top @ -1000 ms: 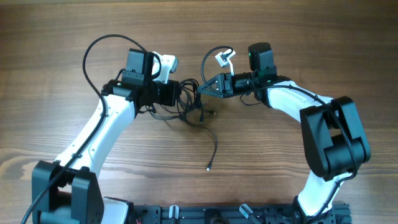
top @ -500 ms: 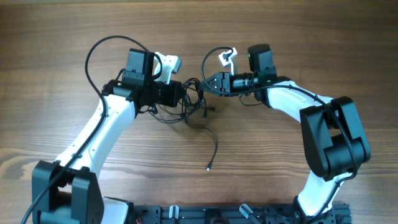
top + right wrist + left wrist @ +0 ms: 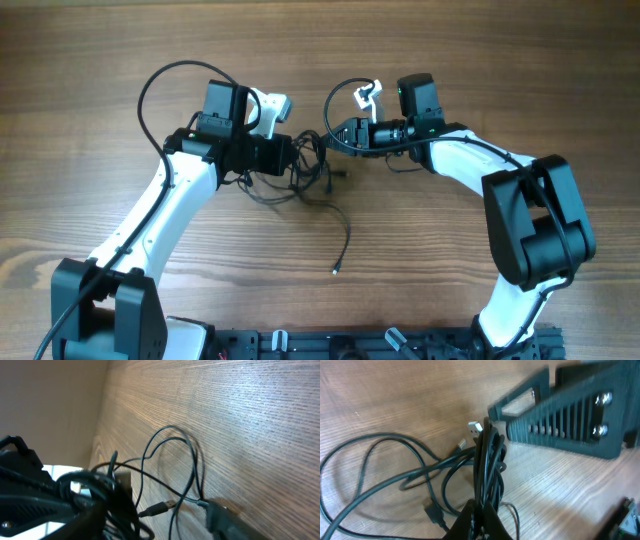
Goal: Untangle cables
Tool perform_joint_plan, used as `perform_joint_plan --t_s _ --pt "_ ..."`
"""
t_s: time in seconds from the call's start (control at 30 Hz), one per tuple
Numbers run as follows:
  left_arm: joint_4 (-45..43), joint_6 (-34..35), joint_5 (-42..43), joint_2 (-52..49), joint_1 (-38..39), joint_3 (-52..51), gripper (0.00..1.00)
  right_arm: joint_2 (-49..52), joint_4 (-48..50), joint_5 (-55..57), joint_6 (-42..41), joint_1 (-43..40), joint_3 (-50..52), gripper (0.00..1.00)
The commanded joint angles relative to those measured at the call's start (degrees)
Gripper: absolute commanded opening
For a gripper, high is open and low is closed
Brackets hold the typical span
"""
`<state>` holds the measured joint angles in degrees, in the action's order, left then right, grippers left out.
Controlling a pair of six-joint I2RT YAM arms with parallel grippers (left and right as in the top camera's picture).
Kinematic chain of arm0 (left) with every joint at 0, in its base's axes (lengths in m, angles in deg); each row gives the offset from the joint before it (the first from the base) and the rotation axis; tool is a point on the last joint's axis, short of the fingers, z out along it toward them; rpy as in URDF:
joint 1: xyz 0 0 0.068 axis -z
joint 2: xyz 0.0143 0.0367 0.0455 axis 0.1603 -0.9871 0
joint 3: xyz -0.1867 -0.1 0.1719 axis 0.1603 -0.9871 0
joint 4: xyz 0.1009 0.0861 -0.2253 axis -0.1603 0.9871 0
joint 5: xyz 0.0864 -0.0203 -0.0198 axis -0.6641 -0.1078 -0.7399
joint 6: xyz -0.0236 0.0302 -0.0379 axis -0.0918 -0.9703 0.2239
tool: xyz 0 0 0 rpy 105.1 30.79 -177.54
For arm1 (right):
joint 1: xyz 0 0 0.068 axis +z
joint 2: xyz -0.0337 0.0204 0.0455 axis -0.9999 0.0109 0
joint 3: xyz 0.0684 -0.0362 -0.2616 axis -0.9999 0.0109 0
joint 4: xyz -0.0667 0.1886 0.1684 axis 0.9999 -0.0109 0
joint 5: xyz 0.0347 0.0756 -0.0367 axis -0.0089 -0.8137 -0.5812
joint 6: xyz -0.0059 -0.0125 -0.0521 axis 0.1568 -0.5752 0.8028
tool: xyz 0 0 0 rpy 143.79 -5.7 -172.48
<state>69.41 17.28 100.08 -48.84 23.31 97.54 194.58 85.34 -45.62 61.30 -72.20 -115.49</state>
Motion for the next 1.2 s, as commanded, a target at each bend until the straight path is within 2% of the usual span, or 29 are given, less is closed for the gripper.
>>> perform_joint_plan --t_s 0.0,0.07,0.13,0.23,0.3,0.47,0.57,0.67,0.87,0.9,0.93,0.97,1.03,1.17 --pt "3.4 -4.0 2.4 -0.2 -0.1 0.7 0.04 -0.1 3.1 -10.2 5.0 0.3 -0.1 0.69" --pt "4.9 -5.5 4.1 -0.2 -0.1 0.7 0.04 -0.1 5.7 -18.5 6.5 0.3 -0.1 0.69" --pt "4.9 -6.1 7.8 -0.2 -0.1 0.7 0.04 -0.1 6.8 -21.9 6.1 0.3 -0.1 0.68" --pt "2.4 -6.0 12.8 -0.2 -0.4 0.7 0.04 -0.1 6.7 -23.0 5.9 0.3 -0.1 0.55" --pt "0.8 -6.0 15.1 -0.2 -1.0 0.7 0.04 -0.1 6.6 -23.8 5.9 0.3 -0.1 0.52" --pt "0.7 -6.0 14.6 -0.3 -4.0 0.7 0.04 -0.1 6.7 -23.7 5.8 0.3 -0.1 0.34" --pt "1.0 -6.0 14.6 -0.3 -5.4 0.7 0.04 -0.1 6.7 -23.7 5.7 0.3 -0.1 0.27" --pt "0.7 -6.0 14.6 -0.3 -5.6 0.7 0.04 -0.1 6.7 -23.7 5.7 0.3 -0.1 0.14" --pt "-1.4 -4.8 14.6 -1.7 -5.6 0.7 0.04 -0.1 6.7 -23.7 5.7 0.3 -0.1 0.05" --pt "-2.2 -3.7 14.6 -2.2 -5.6 0.7 0.12 -0.1 6.8 -23.3 5.7 0.3 -0.1 0.05" --pt "-2.4 -3.4 14.6 -2.4 -5.6 0.7 0.32 -0.1 6.8 -22.8 5.1 0.3 -0.1 0.04" --pt "-2.4 -3.4 14.6 -2.4 -5.6 0.7 0.43 -0.1 6.9 -21.8 3.7 0.3 -0.1 0.04" --pt "-2.4 -3.0 14.3 -2.4 -5.9 0.9 0.48 -0.1 6.9 -19.6 1.4 0.3 -0.1 0.04" --pt "-2.3 6.1 14.4 -2.1 -8.6 2.2 0.50 -0.1 7.1 -15.1 -2.7 0.3 -0.1 0.04"
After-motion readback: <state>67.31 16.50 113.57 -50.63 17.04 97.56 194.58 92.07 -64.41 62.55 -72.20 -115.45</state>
